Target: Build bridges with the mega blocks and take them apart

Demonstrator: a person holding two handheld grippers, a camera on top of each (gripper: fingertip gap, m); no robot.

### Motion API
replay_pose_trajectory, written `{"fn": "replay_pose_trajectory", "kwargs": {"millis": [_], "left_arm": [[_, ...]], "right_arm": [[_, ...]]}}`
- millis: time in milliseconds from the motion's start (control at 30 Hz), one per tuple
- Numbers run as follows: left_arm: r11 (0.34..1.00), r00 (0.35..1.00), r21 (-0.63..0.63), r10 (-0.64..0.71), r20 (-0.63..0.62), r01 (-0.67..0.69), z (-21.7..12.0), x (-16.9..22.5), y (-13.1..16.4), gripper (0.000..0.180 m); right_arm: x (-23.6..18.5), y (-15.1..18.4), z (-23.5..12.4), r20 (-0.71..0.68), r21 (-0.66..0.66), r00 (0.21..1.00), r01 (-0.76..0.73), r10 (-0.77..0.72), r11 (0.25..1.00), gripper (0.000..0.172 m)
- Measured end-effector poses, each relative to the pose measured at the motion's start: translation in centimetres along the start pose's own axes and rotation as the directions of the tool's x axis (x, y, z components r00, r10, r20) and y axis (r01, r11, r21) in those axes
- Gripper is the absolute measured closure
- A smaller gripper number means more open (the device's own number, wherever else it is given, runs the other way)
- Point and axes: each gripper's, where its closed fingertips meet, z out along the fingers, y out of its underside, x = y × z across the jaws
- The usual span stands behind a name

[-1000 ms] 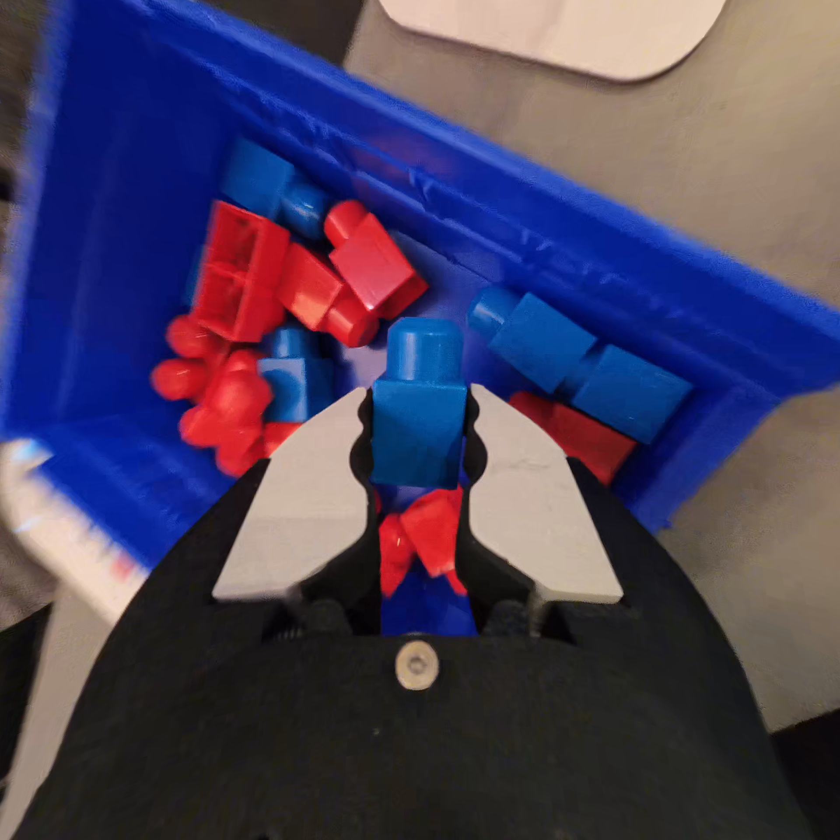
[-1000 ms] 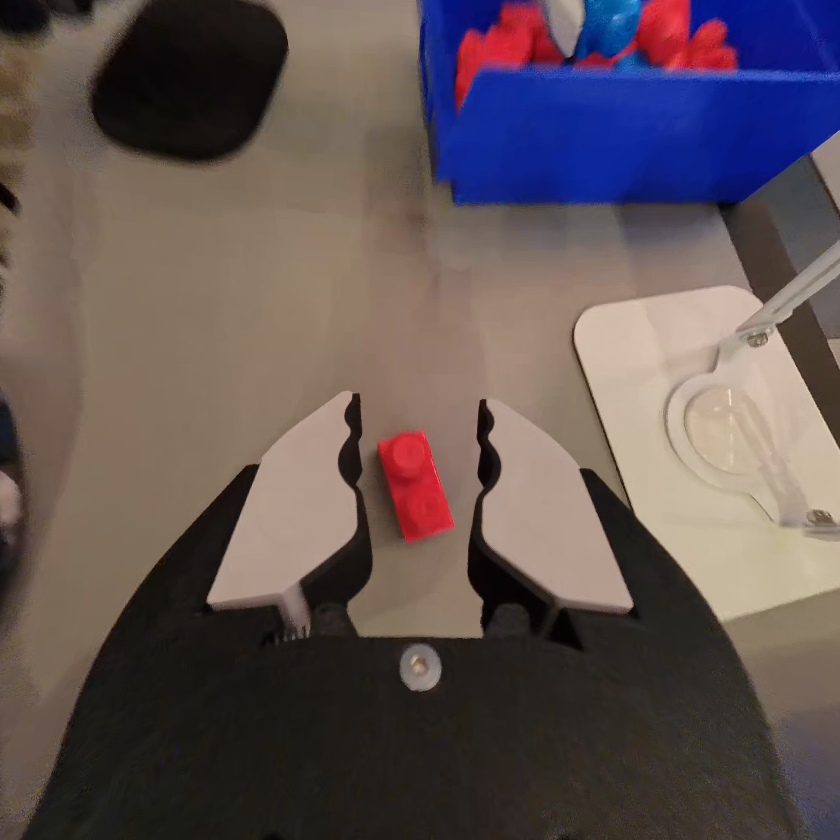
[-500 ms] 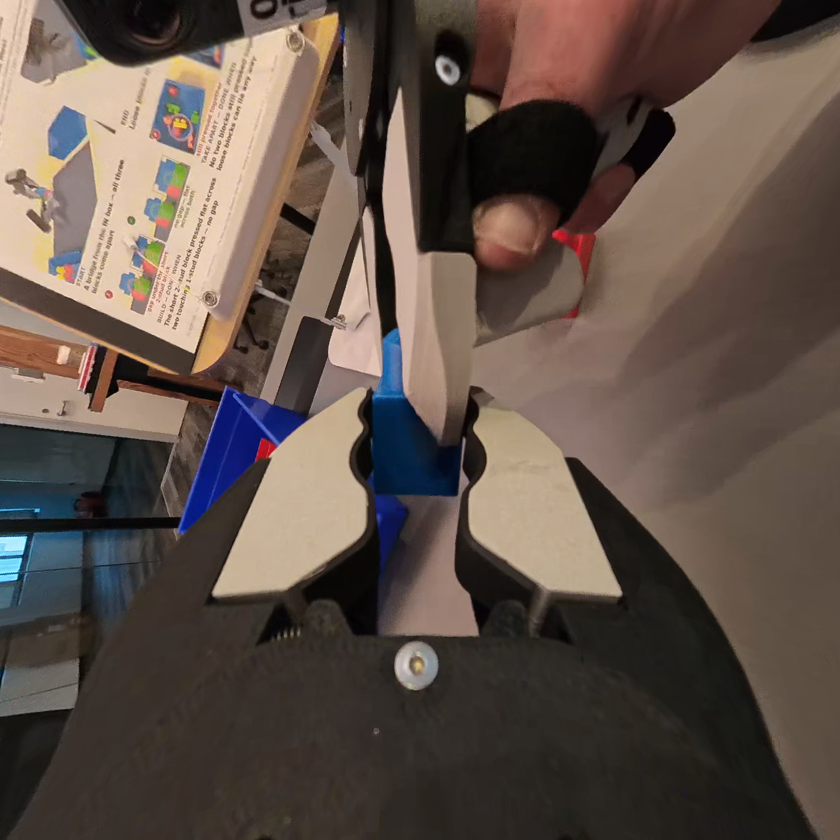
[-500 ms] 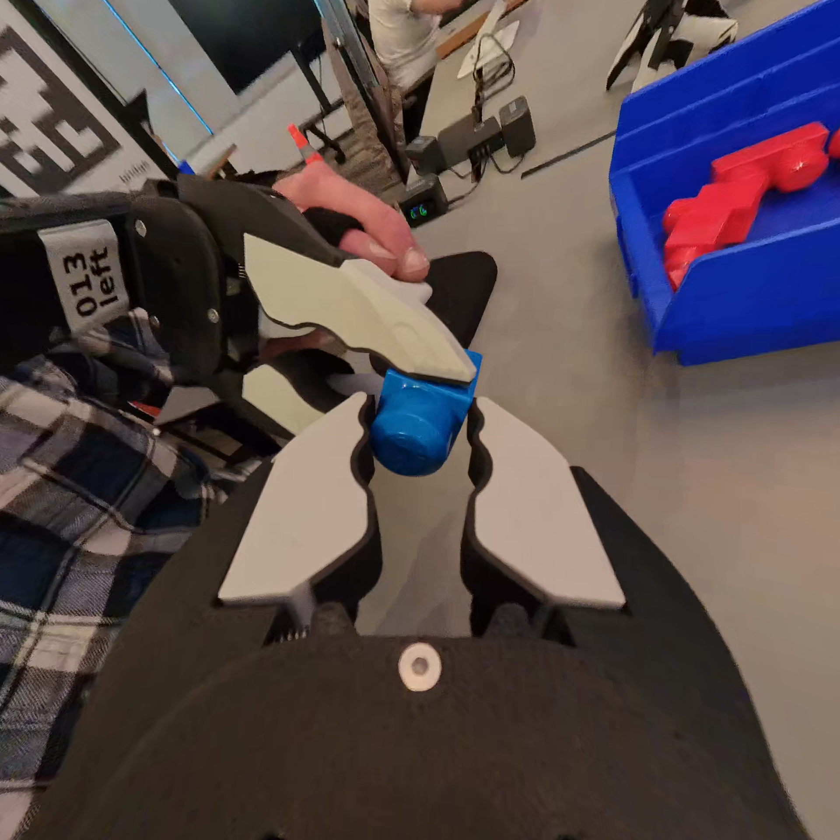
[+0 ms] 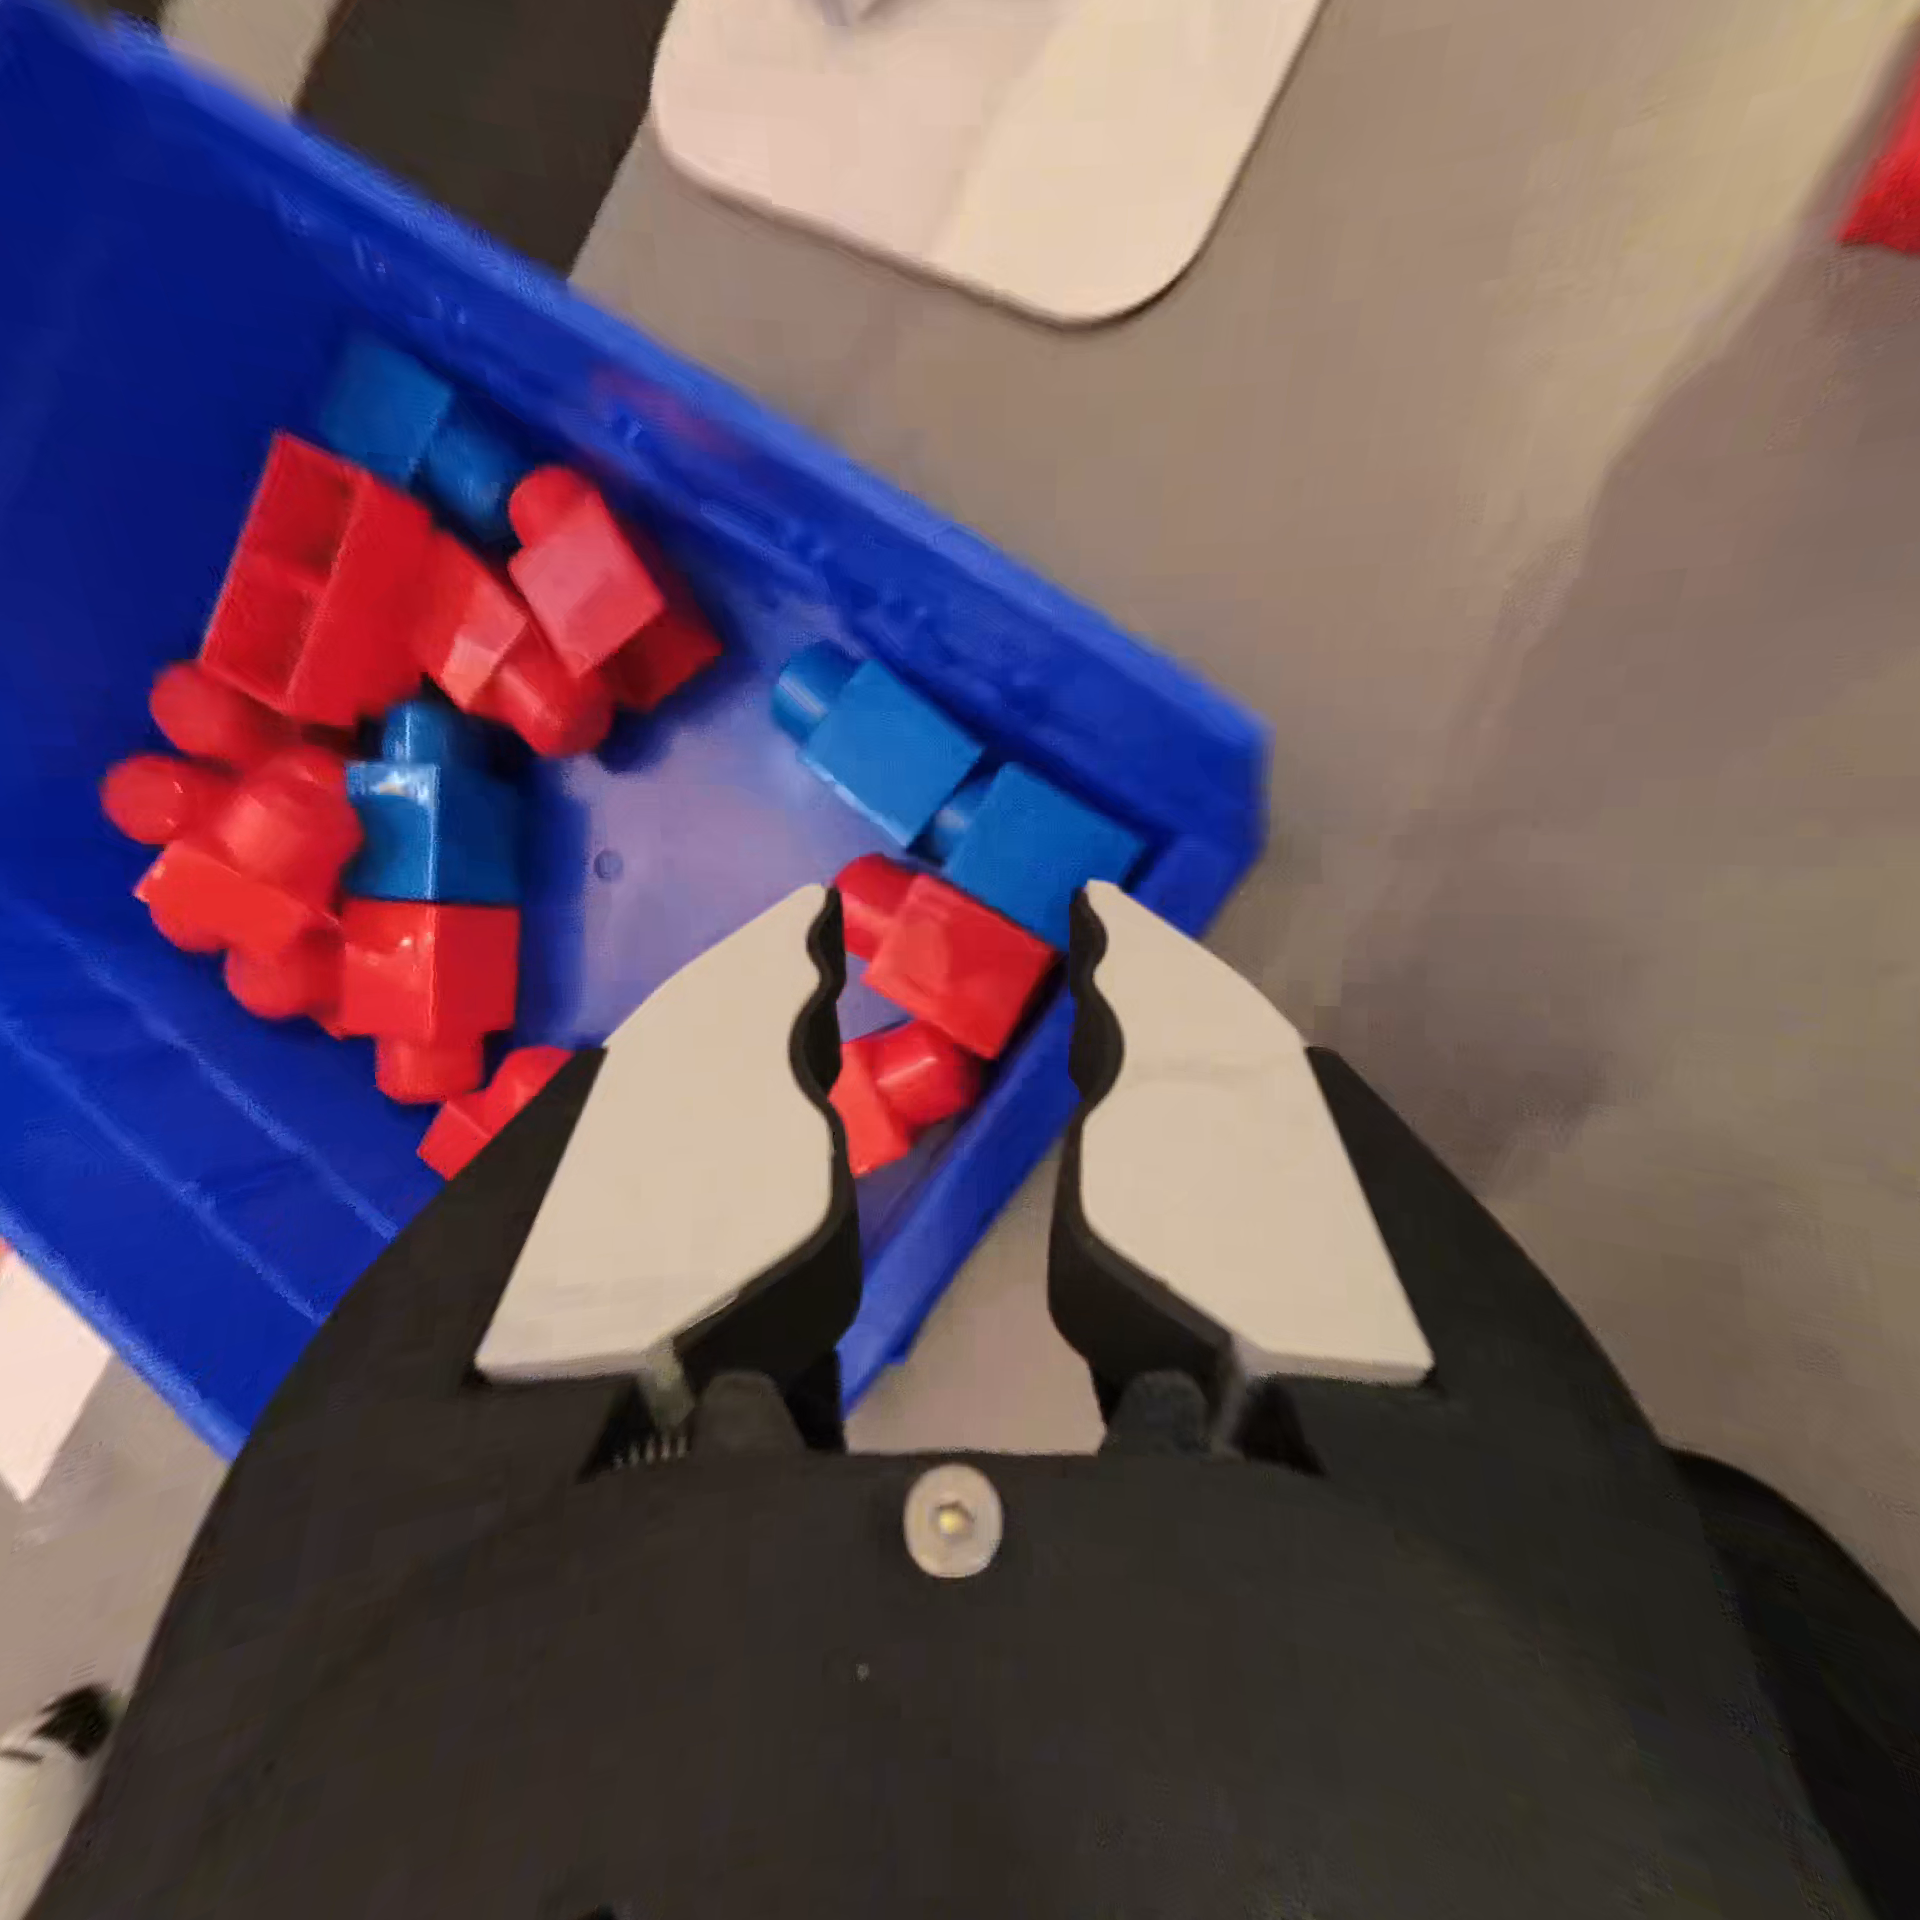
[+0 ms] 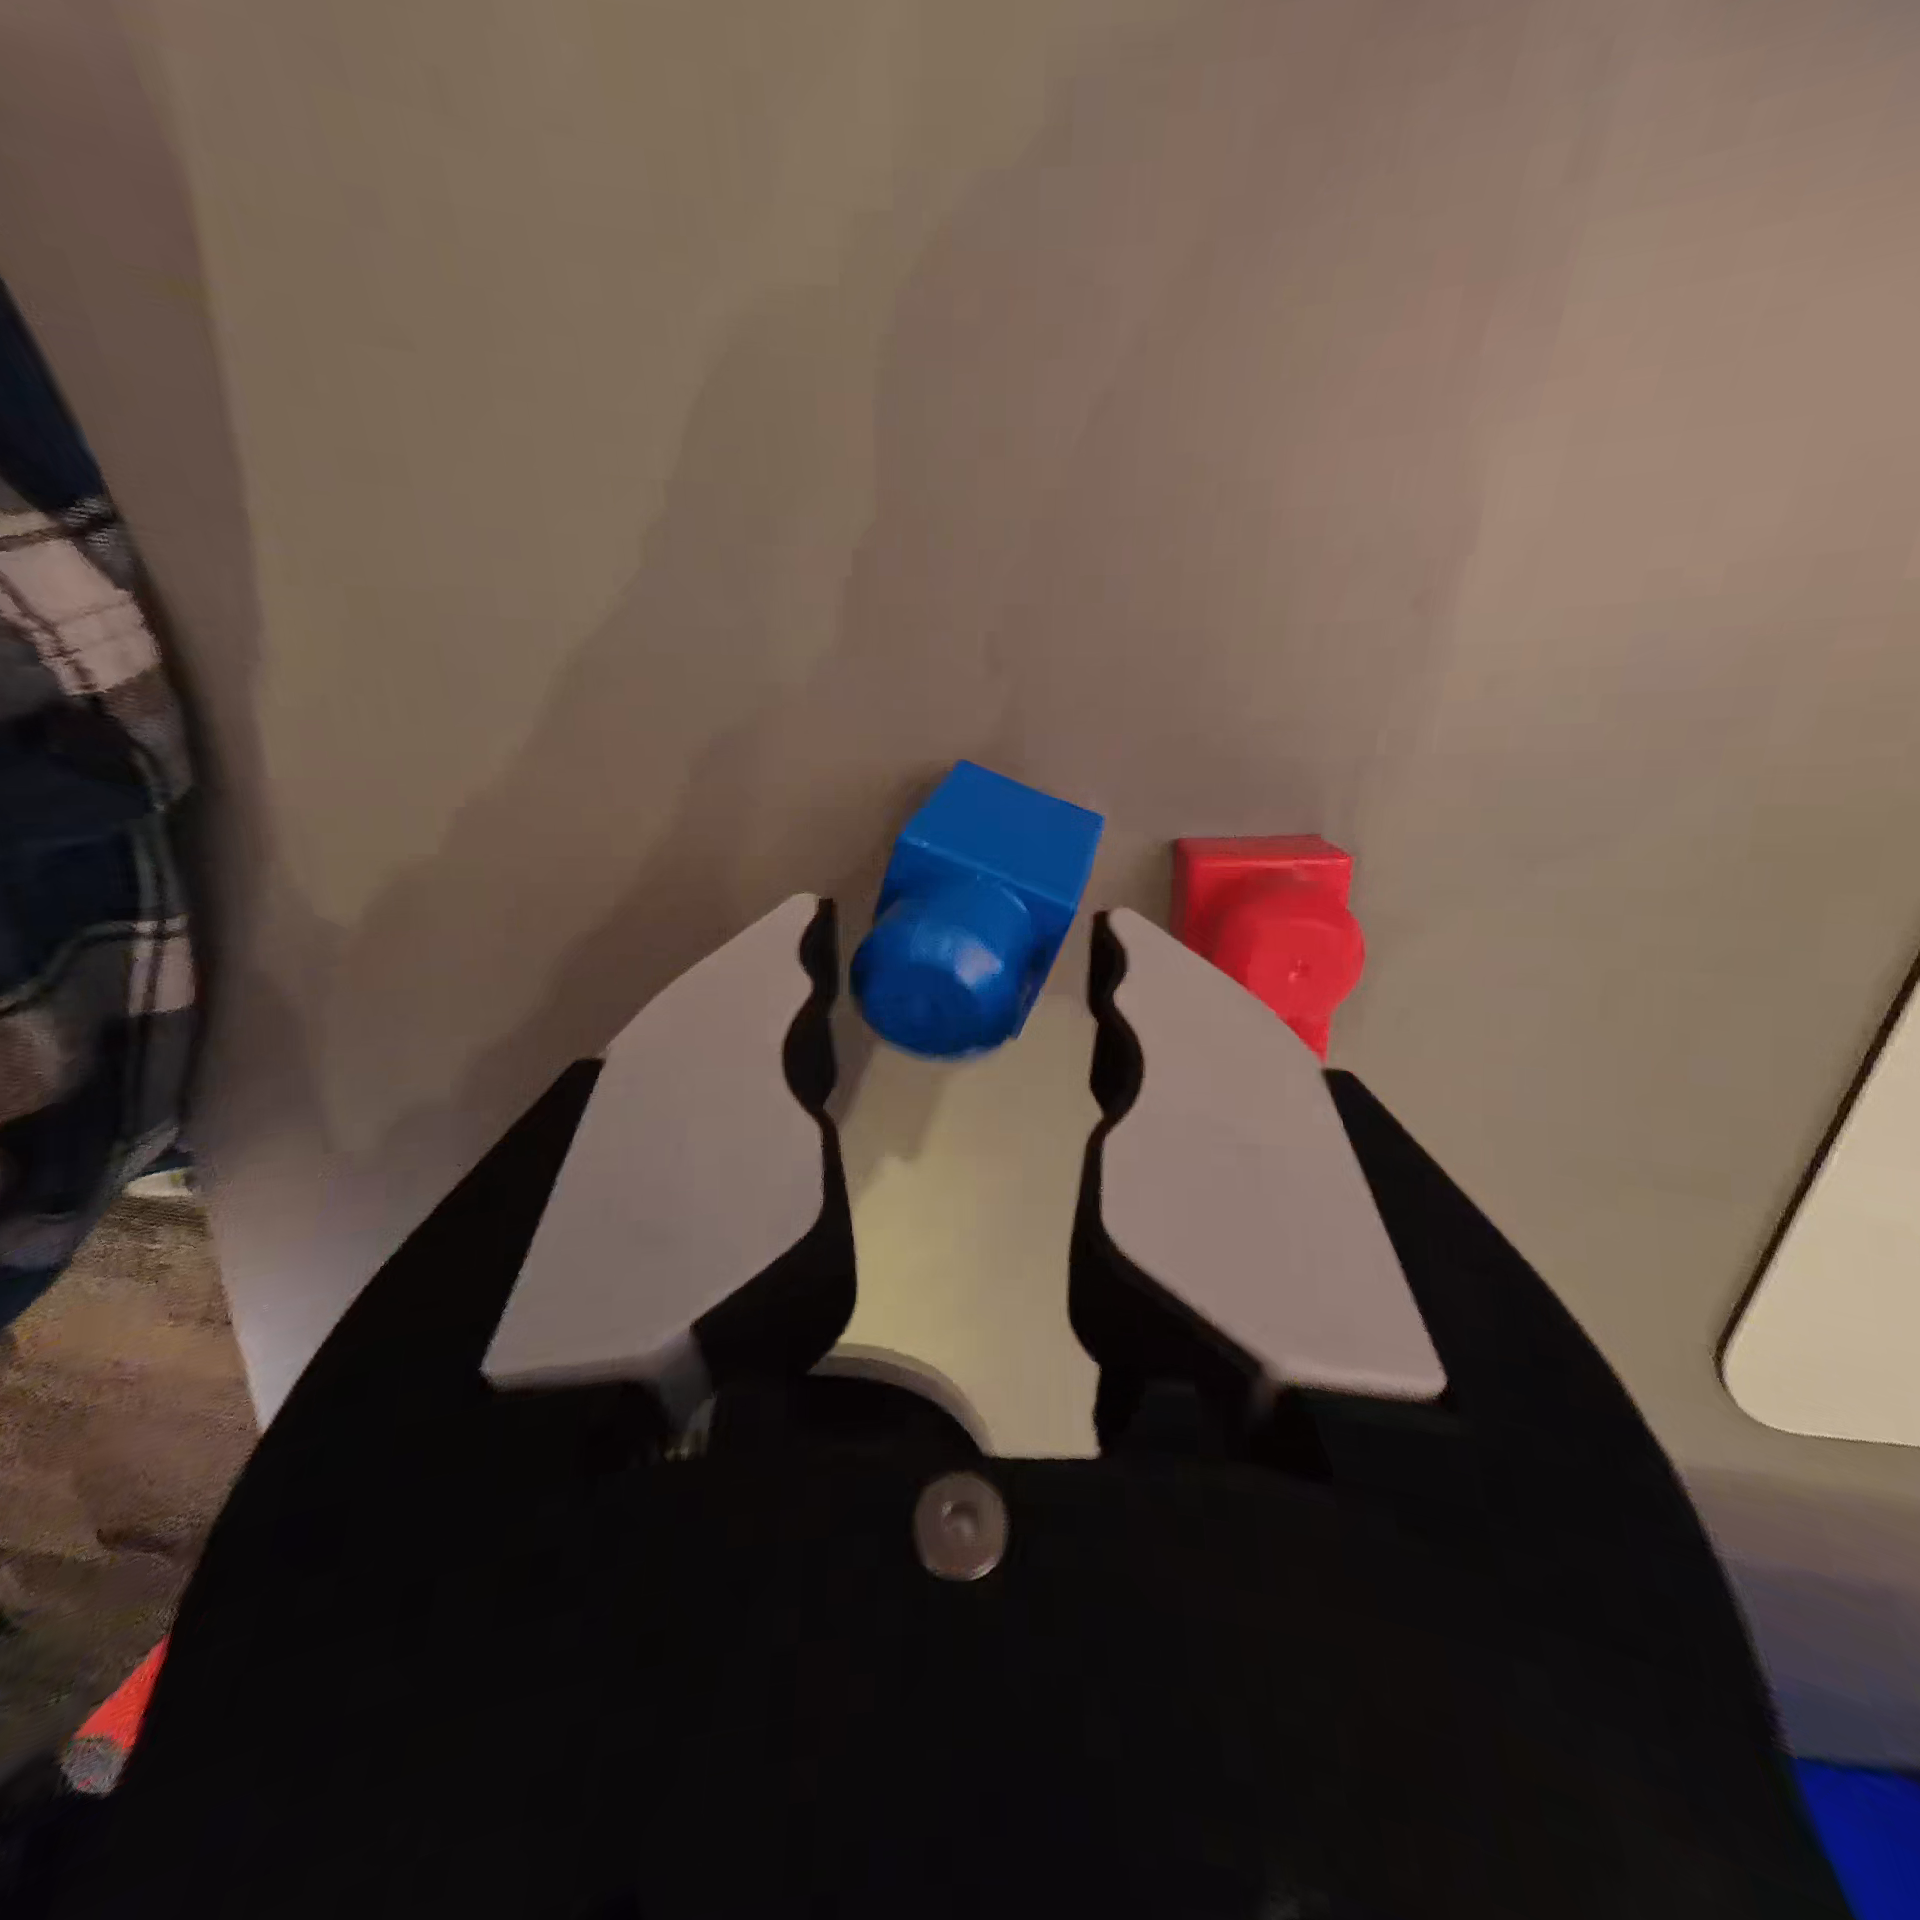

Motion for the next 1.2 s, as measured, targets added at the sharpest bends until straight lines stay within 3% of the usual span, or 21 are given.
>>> {"fn": "replay_pose_trajectory", "kwargs": {"millis": [67, 100, 167, 333, 433, 600, 667, 733, 767, 800, 967, 1067, 1200], "left_arm": [[0.997, 0.997, -0.079, -0.029, -0.07, 0.024, 1.6, -0.9, 1.3, 0.143], [0.989, 0.993, -0.149, -0.039, -0.109, 0.022, 2.4, -0.9, 2.3, 0.136], [0.98, 0.988, -0.197, 0.011, -0.155, -0.042, 3.4, -1.1, 3.1, 0.142], [0.965, 0.929, -0.188, 0.104, -0.354, -0.18, 3.6, -0.7, 3.4, 0.133], [0.95, 0.898, -0.186, 0.155, -0.411, -0.249, 3.9, -0.7, 3.3, 0.129], [0.945, 0.866, -0.208, 0.127, -0.483, -0.254, 4.8, -1.1, 3.2, 0.108], [0.944, 0.846, -0.205, 0.118, -0.52, -0.258, 4.7, -0.9, 3.3, 0.117], [0.953, 0.873, -0.196, 0.116, -0.473, -0.233, 4.8, -2.0, 2.9, 0.127], [0.957, 0.894, -0.188, 0.122, -0.431, -0.221, 4.8, -3.1, 2.6, 0.152], [0.955, 0.909, -0.194, 0.134, -0.394, -0.224, 4.8, -4.0, 2.8, 0.157], [0.958, 0.913, -0.247, 0.038, -0.406, -0.149, 4.7, -3.4, 3.4, 0.127], [0.945, 0.891, -0.266, 0.053, -0.451, -0.192, 4.9, -1.4, 4.1, 0.108], [0.894, 0.865, -0.272, 0.206, -0.458, -0.357, 6.0, -0.8, 5.1, 0.115]], "right_arm": [[0.2, -0.2, 0.5, -0.009, -0.006, 1.0, 0.017, -0.017, 1.0, 0.118], [0.2, -0.4, 0.6, -0.008, 0.009, 1.0, 0.024, -0.024, 1.0, 0.12], [0.0, -0.9, 0.5, 0.006, 0.05, 1.0, 0.03, -0.03, 0.998, 0.124], [0.0, -1.1, 0.2, -0.001, 0.098, 0.999, 0.05, -0.05, 0.994, 0.126], [-0.2, -1.3, 0.0, 0.007, 0.127, 0.999, 0.047, -0.049, 0.991, 0.128], [-0.2, -1.4, -0.3, -0.008, 0.152, 0.998, 0.055, -0.054, 0.987, 0.13], [-0.3, -1.5, -0.5, -0.007, 0.163, 0.998, 0.055, -0.054, 0.985, 0.131], [-0.3, -1.5, -0.6, -0.015, 0.171, 0.998, 0.058, -0.057, 0.983, 0.132], [-0.3, -1.5, -0.7, -0.016, 0.174, 0.998, 0.058, -0.056, 0.983, 0.132], [-0.3, -1.4, -0.8, -0.017, 0.176, 0.998, 0.058, -0.056, 0.983, 0.132], [-0.2, -1.2, -1.6, -0.032, 0.198, 0.998, 0.053, -0.047, 0.979, 0.133], [0.0, -0.6, -2.6, -0.025, 0.236, 0.999, 0.025, -0.019, 0.972, 0.134], [1.1, 1.0, -4.1, -0.05, 0.267, 0.997, -0.035, 0.05, 0.963, 0.134]]}}
